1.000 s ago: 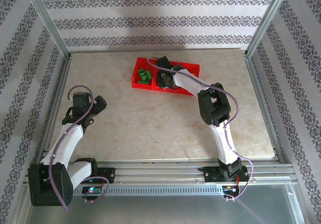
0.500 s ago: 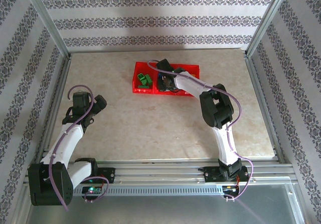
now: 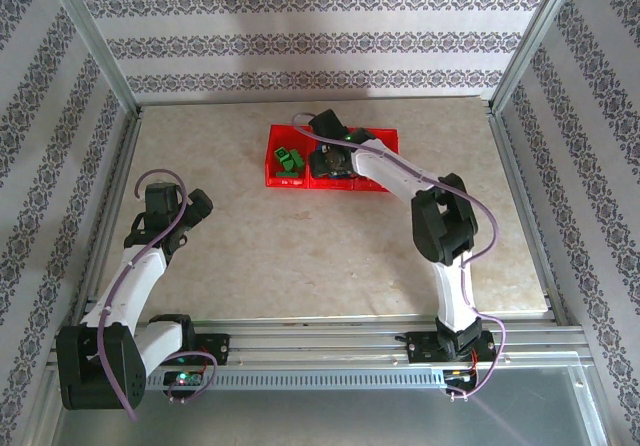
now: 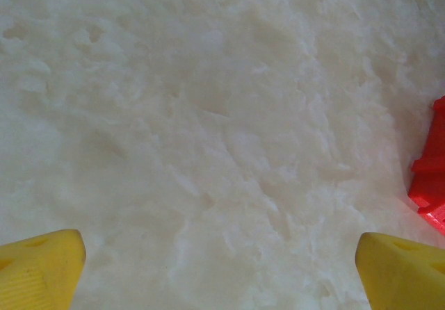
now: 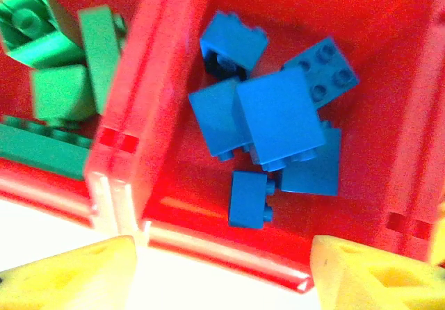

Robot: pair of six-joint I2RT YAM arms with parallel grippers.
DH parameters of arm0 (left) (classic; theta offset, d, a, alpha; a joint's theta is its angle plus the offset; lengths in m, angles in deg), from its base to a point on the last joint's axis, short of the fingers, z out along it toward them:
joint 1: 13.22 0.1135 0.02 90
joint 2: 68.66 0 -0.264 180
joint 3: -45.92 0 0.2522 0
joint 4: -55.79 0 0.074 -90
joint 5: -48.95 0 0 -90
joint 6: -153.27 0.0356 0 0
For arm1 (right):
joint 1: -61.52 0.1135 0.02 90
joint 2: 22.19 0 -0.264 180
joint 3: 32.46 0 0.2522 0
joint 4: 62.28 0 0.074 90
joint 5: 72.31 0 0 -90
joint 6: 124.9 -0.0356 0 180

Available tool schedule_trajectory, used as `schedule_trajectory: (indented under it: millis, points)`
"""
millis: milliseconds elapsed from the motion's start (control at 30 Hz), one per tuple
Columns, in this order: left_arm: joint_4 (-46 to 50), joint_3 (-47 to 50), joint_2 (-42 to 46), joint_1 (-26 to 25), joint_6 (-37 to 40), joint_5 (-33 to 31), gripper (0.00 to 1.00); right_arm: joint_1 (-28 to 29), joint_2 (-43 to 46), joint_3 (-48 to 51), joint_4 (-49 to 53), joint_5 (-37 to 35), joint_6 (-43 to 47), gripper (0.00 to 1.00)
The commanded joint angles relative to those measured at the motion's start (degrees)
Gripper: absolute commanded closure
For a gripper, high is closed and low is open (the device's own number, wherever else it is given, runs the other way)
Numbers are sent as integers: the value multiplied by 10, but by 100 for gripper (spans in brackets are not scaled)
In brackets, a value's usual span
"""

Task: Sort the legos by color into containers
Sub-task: Place the lego in the container, then reset both arms

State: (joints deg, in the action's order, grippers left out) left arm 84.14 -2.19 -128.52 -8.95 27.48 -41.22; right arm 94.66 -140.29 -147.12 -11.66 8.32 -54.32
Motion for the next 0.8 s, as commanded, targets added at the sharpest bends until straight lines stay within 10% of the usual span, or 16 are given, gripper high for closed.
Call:
schedule_trajectory:
  millis: [0, 767]
  points:
    - [8, -12, 12, 8, 12, -1, 0, 6, 50, -8, 13, -33, 8, 30]
    - [-21, 36, 158, 11, 84, -58, 0, -37, 564, 480, -94, -243, -59, 2]
